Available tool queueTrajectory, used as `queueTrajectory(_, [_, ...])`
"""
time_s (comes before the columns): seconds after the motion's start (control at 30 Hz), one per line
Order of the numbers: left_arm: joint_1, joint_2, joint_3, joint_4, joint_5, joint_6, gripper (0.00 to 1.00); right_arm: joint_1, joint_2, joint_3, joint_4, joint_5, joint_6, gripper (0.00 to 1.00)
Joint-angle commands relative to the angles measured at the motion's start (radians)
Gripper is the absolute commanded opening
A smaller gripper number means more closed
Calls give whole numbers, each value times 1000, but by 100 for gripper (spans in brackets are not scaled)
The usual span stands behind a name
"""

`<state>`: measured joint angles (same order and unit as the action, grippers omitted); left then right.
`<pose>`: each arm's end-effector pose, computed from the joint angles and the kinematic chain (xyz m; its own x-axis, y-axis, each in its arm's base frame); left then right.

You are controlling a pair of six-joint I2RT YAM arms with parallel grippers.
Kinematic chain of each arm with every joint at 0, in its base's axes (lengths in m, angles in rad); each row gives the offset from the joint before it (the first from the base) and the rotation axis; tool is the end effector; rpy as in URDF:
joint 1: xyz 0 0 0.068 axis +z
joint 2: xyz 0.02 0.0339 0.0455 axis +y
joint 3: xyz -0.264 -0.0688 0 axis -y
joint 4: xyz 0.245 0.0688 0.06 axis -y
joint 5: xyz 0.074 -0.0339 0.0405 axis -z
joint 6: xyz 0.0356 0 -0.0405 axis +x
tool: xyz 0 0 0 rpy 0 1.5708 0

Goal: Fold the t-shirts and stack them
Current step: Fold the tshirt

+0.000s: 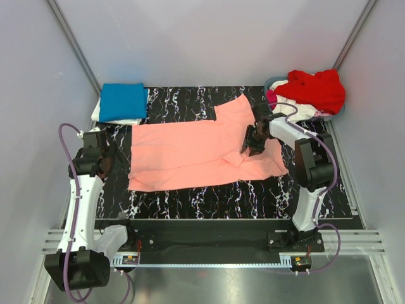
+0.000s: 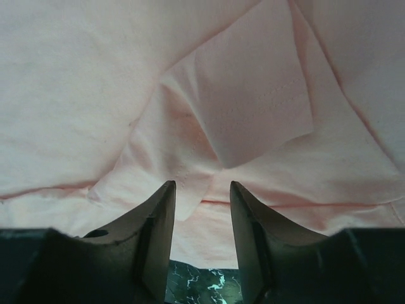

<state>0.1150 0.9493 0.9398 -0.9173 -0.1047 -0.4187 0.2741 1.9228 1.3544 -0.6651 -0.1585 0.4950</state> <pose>0.1759 0.0241 0.2983 -0.6541 -0.4826 -0.5825 -0.4842 0.8587 -0.1677 0.3700 0.1099 0.1770 -0.9502 0.2201 -0.2205 0.1521 0.9454 0.2883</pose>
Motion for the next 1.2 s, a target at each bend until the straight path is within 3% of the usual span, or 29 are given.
queueTrajectory(0.0, [-3,-7,-3,47,22,17,66,-6,24,49,36,16,-4,48])
queueTrajectory(0.4, [-3,-12,-6,52,30,18,64,-7,110,129,25,48,-18,48])
queueTrajectory(0.77, [-3,-33,-7,57,28,18,63,-7,180,279,-7,-22,14,48])
queueTrajectory(1.17, [-2,-29,-7,55,23,18,63,-1,378,526,140,-378,160,49])
